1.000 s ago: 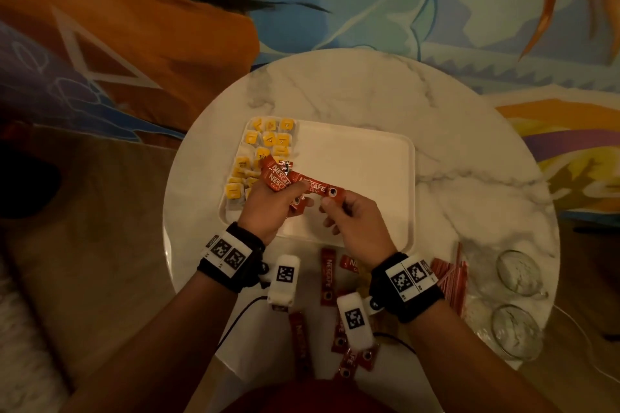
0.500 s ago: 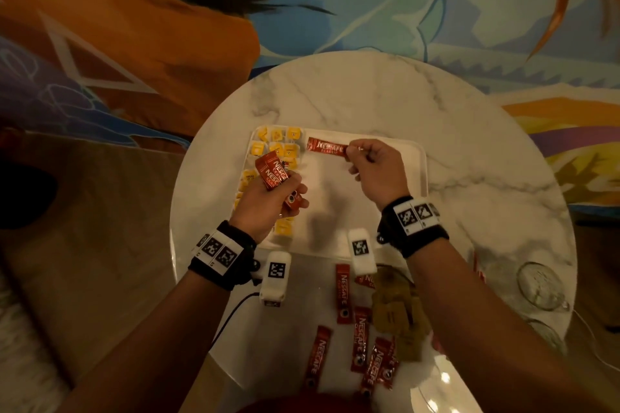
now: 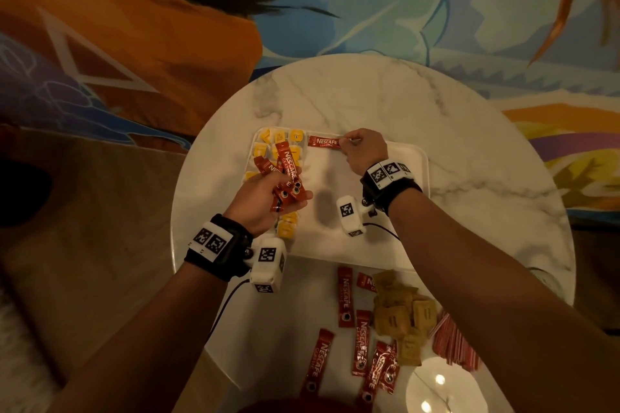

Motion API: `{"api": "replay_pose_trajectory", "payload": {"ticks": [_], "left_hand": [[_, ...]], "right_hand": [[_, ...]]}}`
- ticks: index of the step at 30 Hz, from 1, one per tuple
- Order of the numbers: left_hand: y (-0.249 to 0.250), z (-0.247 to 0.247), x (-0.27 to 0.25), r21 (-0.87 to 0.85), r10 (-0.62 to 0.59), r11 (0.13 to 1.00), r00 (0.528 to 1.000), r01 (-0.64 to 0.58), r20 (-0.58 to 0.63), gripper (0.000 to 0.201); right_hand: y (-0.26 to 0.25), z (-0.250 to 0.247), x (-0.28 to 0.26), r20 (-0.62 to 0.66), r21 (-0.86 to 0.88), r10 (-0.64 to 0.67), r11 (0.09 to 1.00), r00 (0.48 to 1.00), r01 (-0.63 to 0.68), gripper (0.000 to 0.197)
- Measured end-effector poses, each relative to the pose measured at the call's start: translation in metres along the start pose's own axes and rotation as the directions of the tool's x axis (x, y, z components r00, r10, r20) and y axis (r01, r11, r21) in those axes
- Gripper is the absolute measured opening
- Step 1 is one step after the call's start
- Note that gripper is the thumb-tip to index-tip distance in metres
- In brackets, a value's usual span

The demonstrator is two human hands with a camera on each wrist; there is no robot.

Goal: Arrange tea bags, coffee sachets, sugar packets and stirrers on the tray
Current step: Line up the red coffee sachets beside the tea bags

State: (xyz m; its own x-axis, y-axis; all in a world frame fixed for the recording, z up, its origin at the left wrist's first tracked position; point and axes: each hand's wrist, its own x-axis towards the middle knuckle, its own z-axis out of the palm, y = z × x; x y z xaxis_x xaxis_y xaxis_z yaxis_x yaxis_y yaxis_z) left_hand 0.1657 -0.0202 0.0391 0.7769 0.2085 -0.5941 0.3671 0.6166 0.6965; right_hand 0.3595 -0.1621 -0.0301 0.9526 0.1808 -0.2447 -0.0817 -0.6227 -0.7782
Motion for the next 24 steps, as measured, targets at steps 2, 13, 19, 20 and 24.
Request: {"api": "replay_pose_trajectory", "payload": {"ticks": [2, 13, 19, 20, 24], "left_hand": [[-0.001, 0.001, 0.000, 0.012, -0.001, 1.000, 1.000, 0.001, -0.016, 0.020], [-0.003, 0.003, 0.002, 0.168, 0.036, 0.985, 0.999, -0.031, -0.025, 0.012], [-0.005, 0.003, -0.001, 0.268, 0.089, 0.960, 0.996, -0.079, -0.022, 0.009], [-0.006, 0.003, -0.001, 0.283, 0.097, 0.955, 0.995, -0.085, -0.028, 0.009], [-0.009, 0.004, 0.002, 0.313, 0.130, 0.944, 0.989, -0.103, -0.066, 0.013]], "right_hand": [[-0.003, 0.000, 0.001, -0.004, -0.027, 0.016, 0.999, 1.000, -0.016, 0.013], [-0.013, -0.004, 0.000, -0.018, -0.200, 0.022, 0.980, 1.000, -0.025, 0.032], [-0.019, -0.011, -0.005, -0.021, -0.166, 0.057, 0.984, 0.998, -0.060, 0.042], [-0.022, -0.012, -0.008, -0.009, -0.166, 0.049, 0.985, 0.999, -0.050, 0.040], [-0.031, -0.018, -0.032, 0.090, -0.023, -0.030, 0.999, 0.995, 0.032, 0.031]]}}
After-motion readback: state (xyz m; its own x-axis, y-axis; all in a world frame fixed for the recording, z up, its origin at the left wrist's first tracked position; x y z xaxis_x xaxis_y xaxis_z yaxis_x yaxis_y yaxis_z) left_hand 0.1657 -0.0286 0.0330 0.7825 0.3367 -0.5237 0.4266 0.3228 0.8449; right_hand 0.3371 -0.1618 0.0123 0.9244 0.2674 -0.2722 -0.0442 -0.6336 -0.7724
